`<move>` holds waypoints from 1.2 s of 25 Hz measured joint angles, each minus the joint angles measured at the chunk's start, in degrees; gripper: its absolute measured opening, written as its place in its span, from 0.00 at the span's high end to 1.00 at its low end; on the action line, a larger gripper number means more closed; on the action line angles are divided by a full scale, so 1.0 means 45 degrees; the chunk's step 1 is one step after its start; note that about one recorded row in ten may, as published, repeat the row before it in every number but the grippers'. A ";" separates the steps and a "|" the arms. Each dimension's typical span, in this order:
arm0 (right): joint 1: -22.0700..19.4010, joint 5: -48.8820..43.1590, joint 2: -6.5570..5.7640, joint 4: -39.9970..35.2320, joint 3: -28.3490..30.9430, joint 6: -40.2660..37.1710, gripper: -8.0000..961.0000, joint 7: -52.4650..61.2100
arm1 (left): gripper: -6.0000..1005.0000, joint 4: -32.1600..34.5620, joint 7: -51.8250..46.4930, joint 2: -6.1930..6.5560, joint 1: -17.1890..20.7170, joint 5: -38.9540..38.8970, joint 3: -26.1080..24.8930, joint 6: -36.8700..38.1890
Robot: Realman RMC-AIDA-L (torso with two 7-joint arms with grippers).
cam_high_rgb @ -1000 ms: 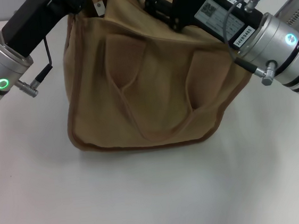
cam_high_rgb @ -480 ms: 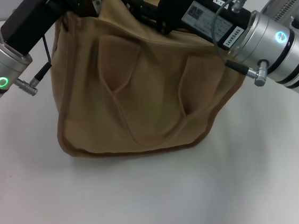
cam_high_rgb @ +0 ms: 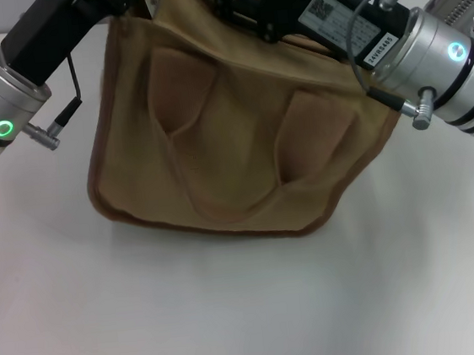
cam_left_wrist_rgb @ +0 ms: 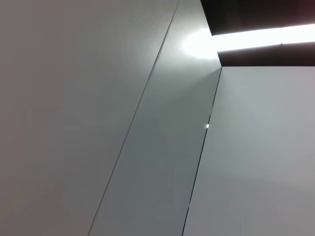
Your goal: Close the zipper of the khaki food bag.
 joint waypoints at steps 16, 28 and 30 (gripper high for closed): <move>0.0194 0.0040 0.0010 -0.0186 0.0026 0.0821 0.18 -0.0264 | 0.97 -0.0207 -0.0007 -0.0001 -0.0161 0.0000 0.0011 -0.0026; 0.0659 0.0018 0.0010 -0.0268 0.0014 0.0684 0.18 -0.0714 | 0.97 -0.0274 0.0080 0.0000 -0.0174 0.0000 -0.0006 -0.0026; 0.0582 0.0036 0.0010 -0.0286 0.0034 0.0776 0.18 -0.0747 | 0.97 -0.0274 0.0082 -0.0001 -0.0158 0.0001 -0.0019 -0.0027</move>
